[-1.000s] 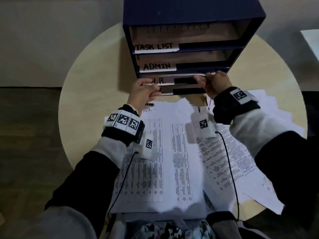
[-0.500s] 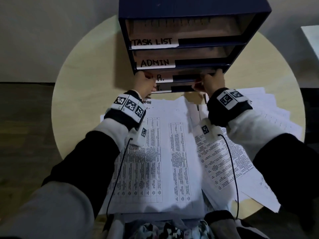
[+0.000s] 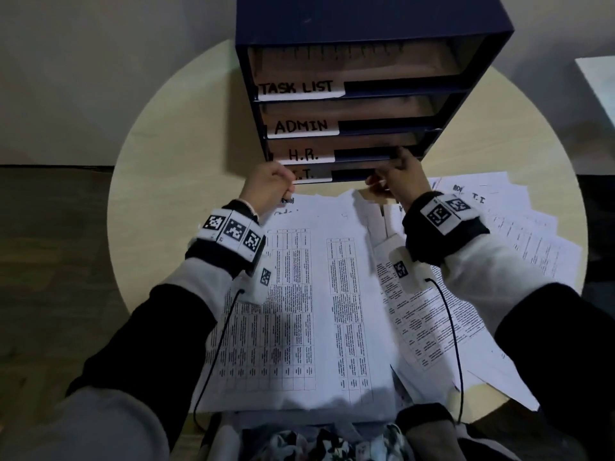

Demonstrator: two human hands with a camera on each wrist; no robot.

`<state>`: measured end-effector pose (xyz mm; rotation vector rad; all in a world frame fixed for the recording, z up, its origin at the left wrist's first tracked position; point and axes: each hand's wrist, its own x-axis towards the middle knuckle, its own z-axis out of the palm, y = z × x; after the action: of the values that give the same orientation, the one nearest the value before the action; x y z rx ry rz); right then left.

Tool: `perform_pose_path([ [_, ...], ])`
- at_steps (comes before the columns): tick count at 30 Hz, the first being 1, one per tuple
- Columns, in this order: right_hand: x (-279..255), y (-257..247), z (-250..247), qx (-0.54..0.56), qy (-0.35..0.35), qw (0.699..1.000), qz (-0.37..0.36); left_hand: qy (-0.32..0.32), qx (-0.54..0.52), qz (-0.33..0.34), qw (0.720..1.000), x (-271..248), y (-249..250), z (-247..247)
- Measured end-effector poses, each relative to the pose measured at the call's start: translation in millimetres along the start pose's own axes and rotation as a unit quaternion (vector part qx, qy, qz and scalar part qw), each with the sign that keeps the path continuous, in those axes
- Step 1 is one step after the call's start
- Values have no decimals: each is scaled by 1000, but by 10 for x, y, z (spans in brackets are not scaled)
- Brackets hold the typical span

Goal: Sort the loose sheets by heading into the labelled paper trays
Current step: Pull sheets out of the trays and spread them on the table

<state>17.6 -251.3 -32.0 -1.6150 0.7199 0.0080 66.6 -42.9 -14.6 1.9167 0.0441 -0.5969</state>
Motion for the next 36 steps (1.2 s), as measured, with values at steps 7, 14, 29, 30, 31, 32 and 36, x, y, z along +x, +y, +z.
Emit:
perform_pose_path([
  [7,-470,341,65,-270,-95,957,-41,-79,354,-19,932,-79,-461,-138],
  [14,-674,497,255,-329,-131,935,-26,-108,445,-17,889,-228,-541,-62],
  [29,-874,602,235,-286,-102,953,0,6,152,66,986,-266,-397,332],
  [30,-888,601,243,-274,-101,956,-1,7,159,71,985,-273,-390,343],
  [31,-896,617,256,-261,-95,961,-2,10,167,76,983,-272,-394,349],
  [32,-908,629,270,-240,-90,967,-3,11,174,79,982,-274,-404,351],
  [36,-910,720,310,-141,-116,982,59,4,173,61,983,-295,-458,340],
])
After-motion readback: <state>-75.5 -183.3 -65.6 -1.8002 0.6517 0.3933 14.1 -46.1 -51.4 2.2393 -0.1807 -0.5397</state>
